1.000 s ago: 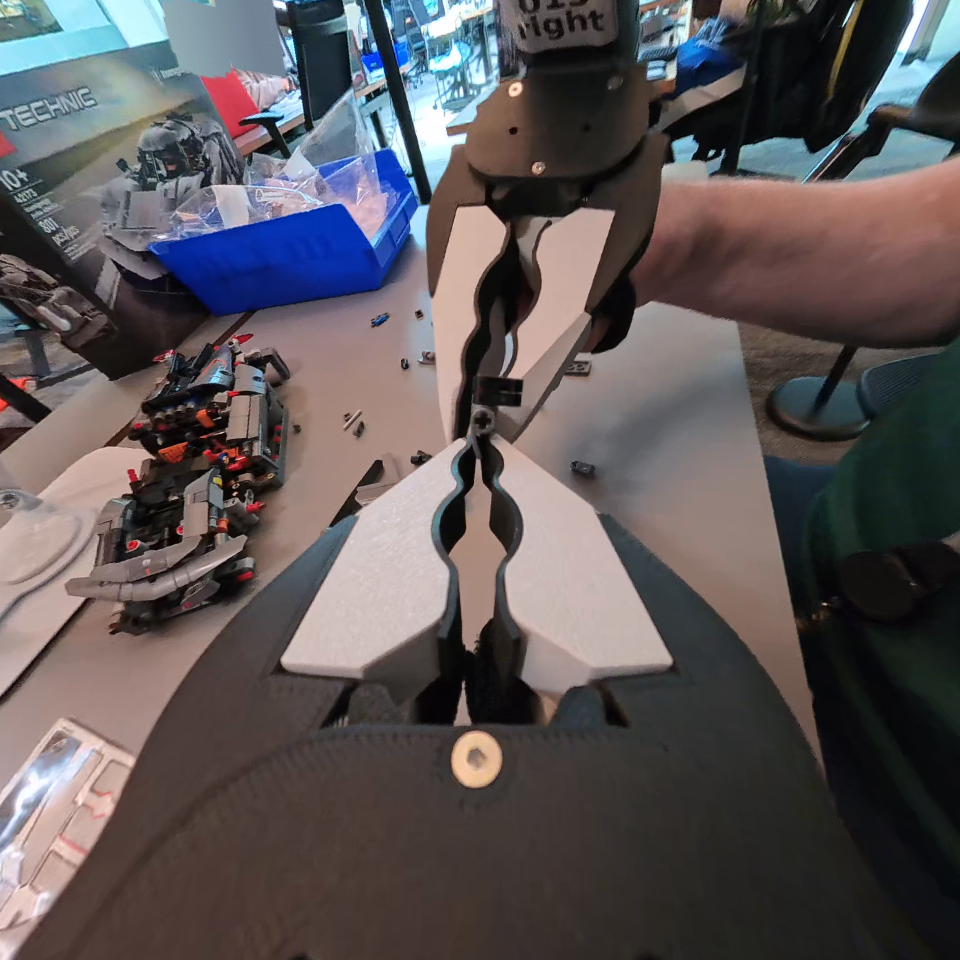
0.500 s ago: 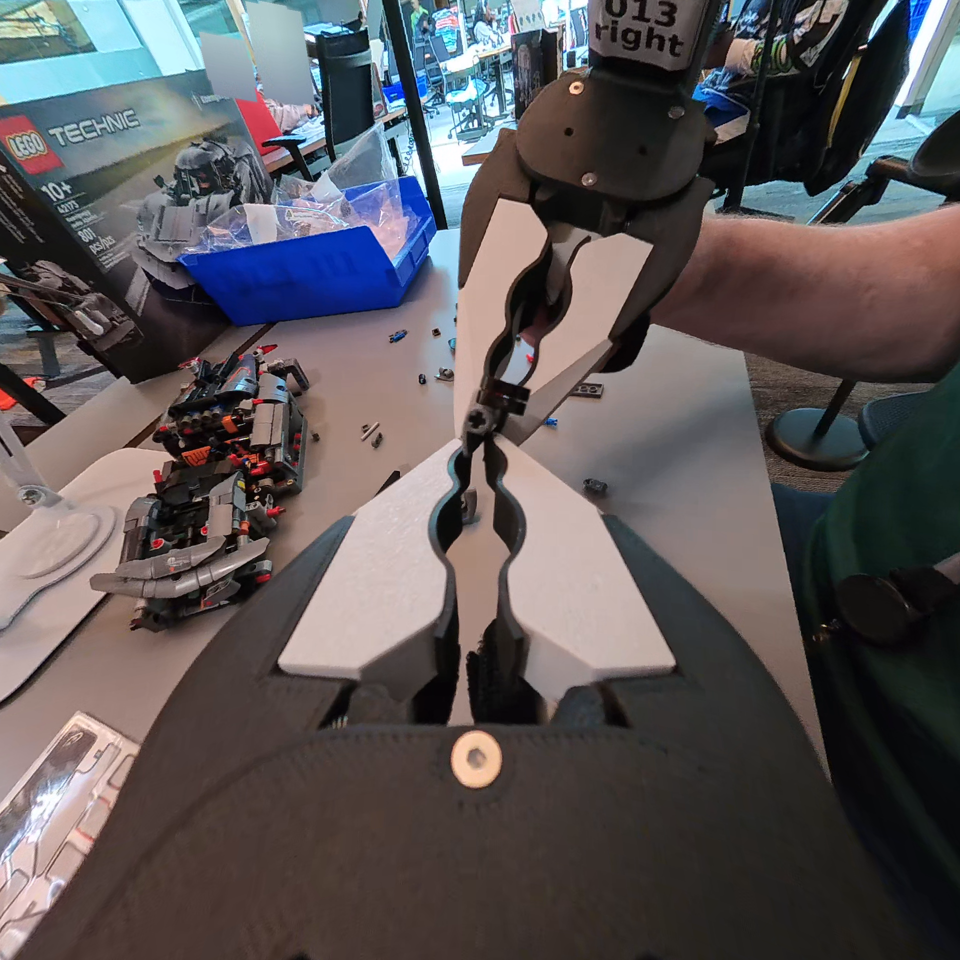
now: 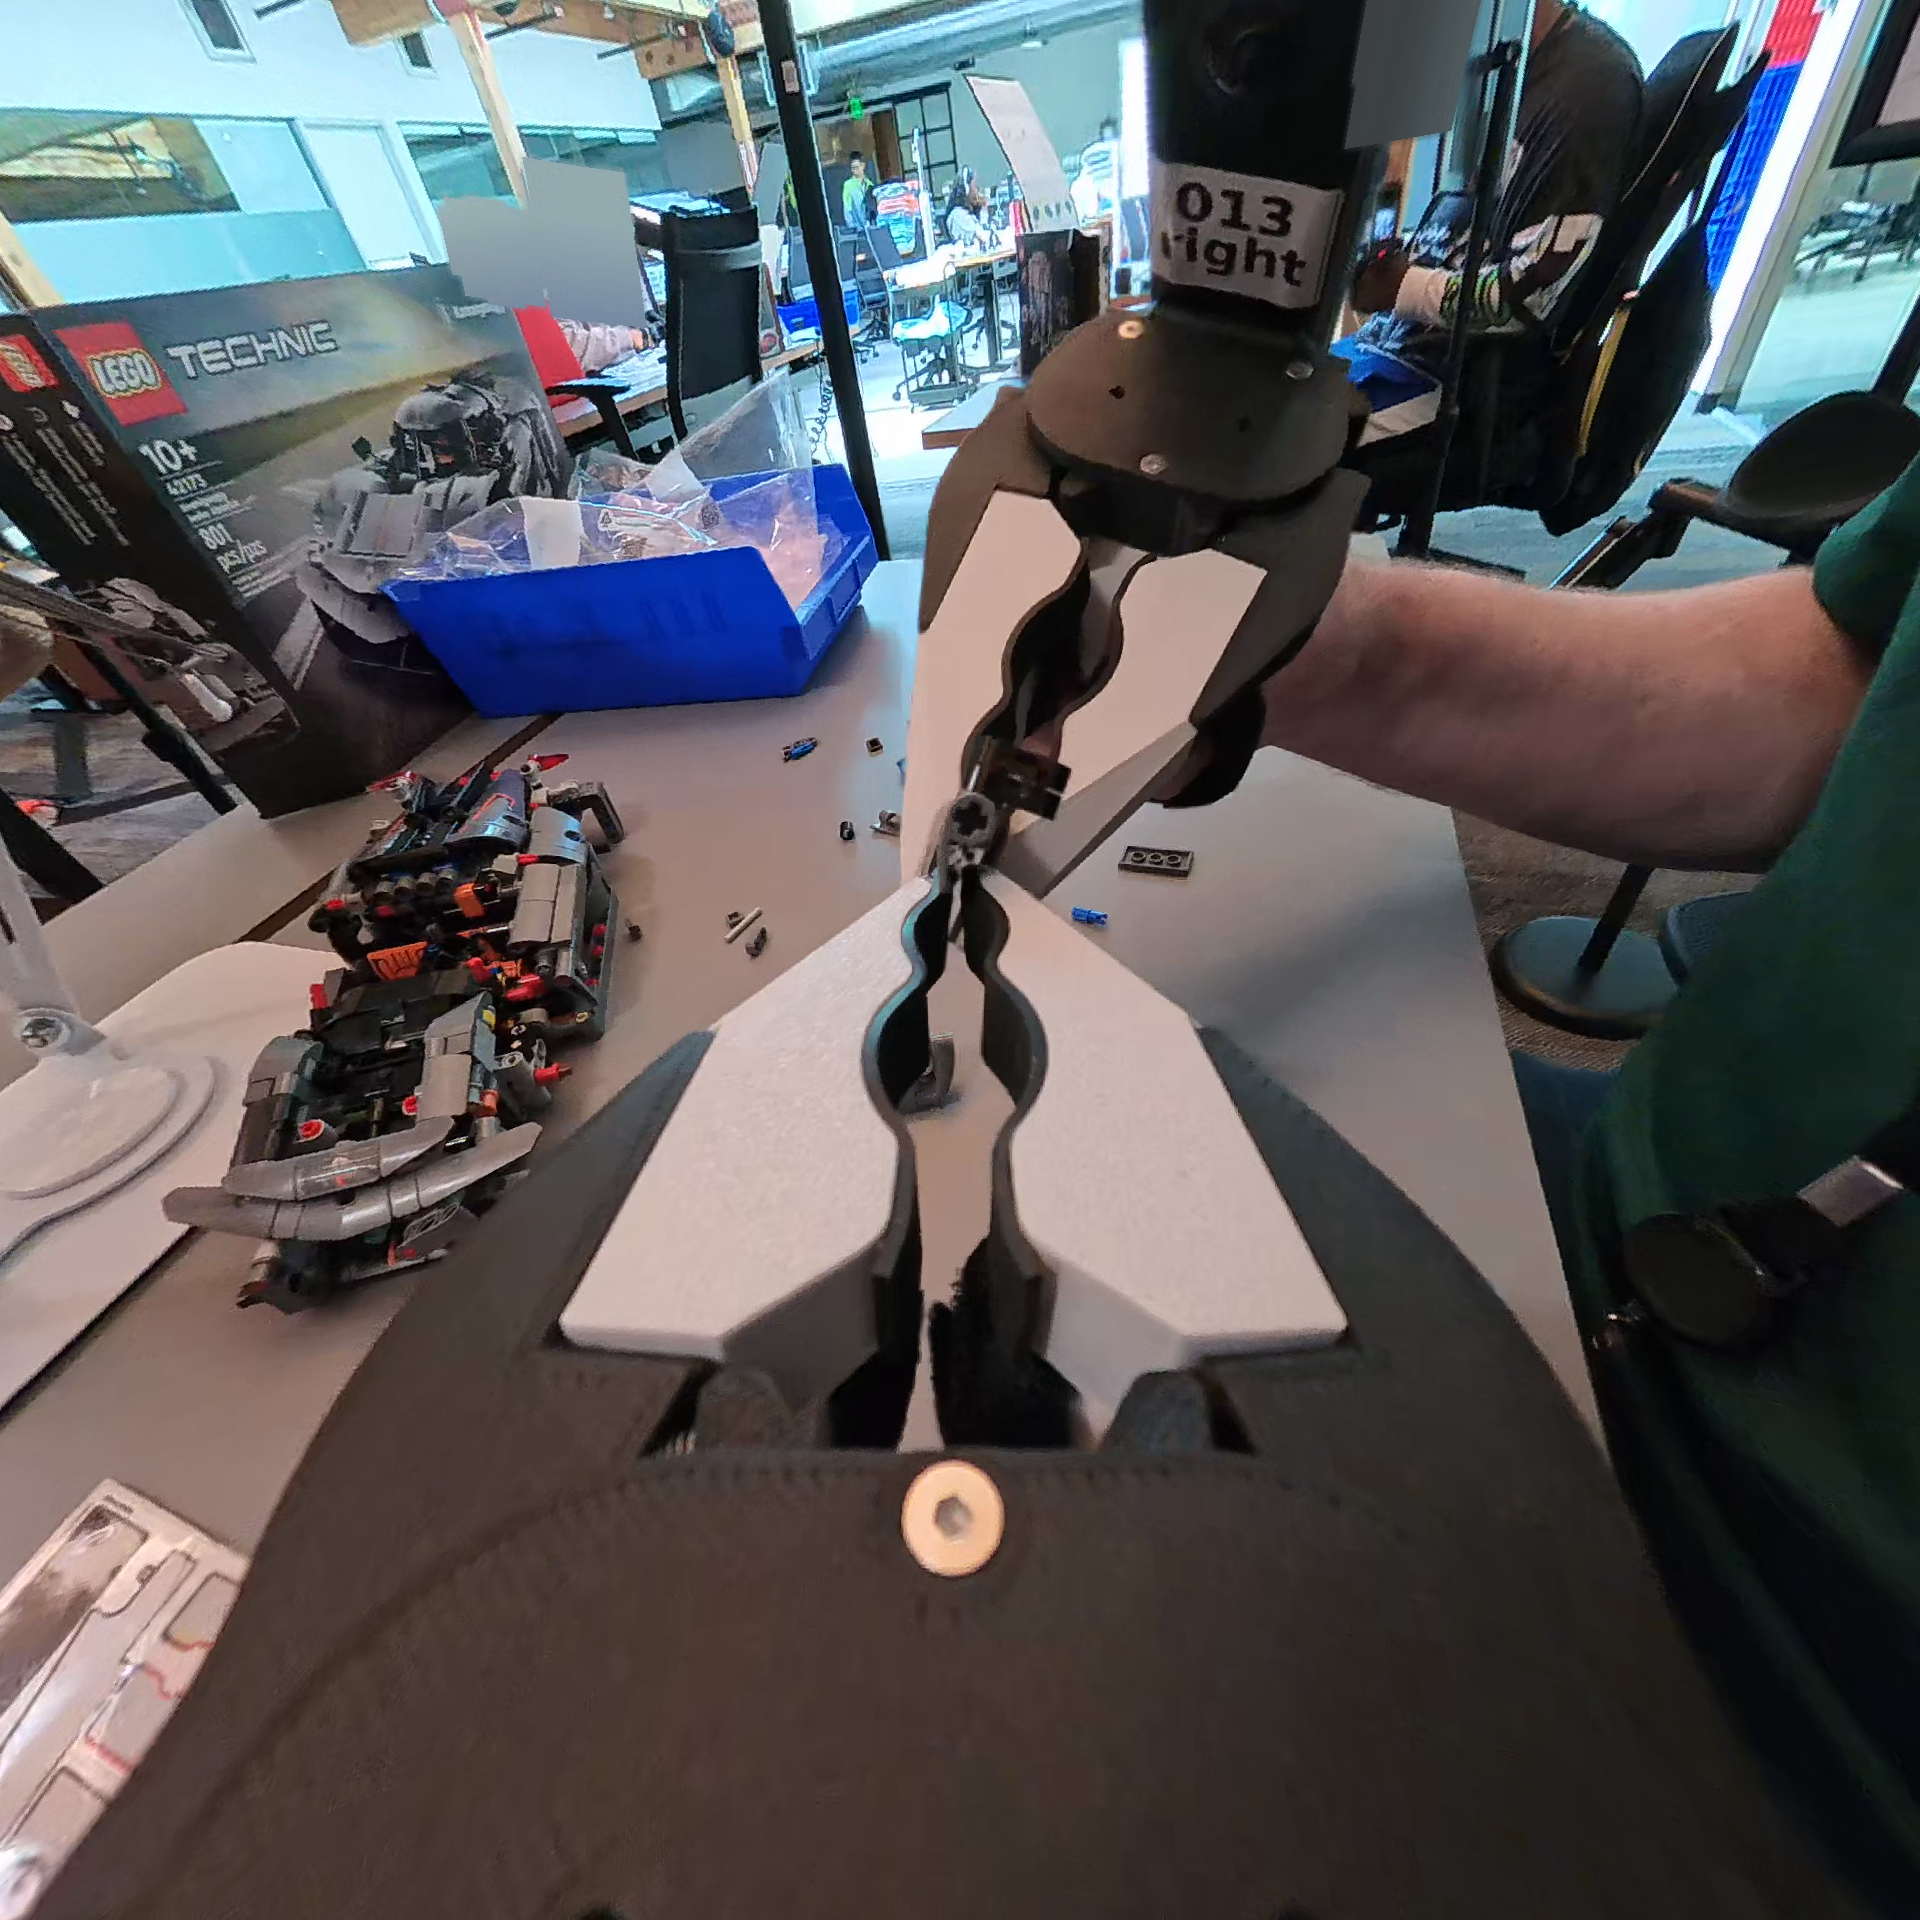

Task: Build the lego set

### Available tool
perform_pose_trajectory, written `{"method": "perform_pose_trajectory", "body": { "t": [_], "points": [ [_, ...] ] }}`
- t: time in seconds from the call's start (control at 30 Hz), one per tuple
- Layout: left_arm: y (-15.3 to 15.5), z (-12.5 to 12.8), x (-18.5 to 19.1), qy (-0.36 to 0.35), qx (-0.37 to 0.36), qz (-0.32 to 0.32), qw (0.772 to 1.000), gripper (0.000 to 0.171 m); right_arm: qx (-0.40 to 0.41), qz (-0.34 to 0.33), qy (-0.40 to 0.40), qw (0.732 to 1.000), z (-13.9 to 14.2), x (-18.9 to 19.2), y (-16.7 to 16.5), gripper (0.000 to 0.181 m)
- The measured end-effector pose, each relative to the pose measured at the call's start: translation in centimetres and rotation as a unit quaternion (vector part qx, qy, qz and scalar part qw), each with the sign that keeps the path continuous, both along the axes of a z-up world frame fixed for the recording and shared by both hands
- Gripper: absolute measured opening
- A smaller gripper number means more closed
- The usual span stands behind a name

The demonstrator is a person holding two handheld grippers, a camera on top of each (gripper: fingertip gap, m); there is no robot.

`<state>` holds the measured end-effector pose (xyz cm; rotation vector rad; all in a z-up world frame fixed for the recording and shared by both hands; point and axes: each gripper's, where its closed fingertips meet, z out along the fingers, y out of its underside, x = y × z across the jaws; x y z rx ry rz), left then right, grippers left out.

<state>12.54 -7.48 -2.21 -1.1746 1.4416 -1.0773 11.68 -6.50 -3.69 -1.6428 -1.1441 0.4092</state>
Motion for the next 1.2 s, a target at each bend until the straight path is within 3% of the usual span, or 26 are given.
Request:
{"method": "perform_pose_trajectory", "body": {
  "t": [0.03, 0.27, 0.47, 0.57, 0.7, 0.97, 1.03, 1.2],
  "points": [
    [0.0, 0.1, 0.0, -0.002, -0.007, -0.001, 1.000, 0.002, 0.008, -0.005, -0.005, 1.000, 0.1, 0.1, 0.1, 0.004],
    [-0.2, -0.6, -0.2, 0.015, -0.050, -0.010, 0.999, 0.028, 0.086, -0.046, -0.077, 0.992, 0.0, 0.8, 0.4, 0.004],
    [-2.1, -1.6, -0.9, 0.050, -0.157, -0.053, 0.985, 0.049, 0.130, -0.093, -0.158, 0.975, -1.9, 1.6, -0.4, 0.004],
    [-2.4, -2.2, -0.7, 0.052, -0.195, -0.051, 0.978, 0.046, 0.152, -0.102, -0.185, 0.965, -2.9, 1.3, -0.9, 0.004],
    [-2.6, -3.5, -0.4, 0.076, -0.207, -0.040, 0.975, 0.024, 0.168, -0.107, -0.203, 0.959, -3.6, 0.7, -1.0, 0.004],
    [-1.9, -2.8, -0.9, 0.045, -0.216, -0.024, 0.975, 0.021, 0.165, -0.096, -0.168, 0.967, -2.9, 0.1, -0.6, 0.010],
    [-1.9, -2.6, -1.1, 0.043, -0.214, -0.026, 0.976, 0.008, 0.151, -0.084, -0.135, 0.976, -2.6, -0.2, -0.8, 0.013],
    [-2.2, -2.8, -1.0, 0.052, -0.197, -0.023, 0.979, 0.008, 0.152, -0.081, -0.151, 0.973, -2.6, 0.1, -0.7, 0.004]
  ]
}}
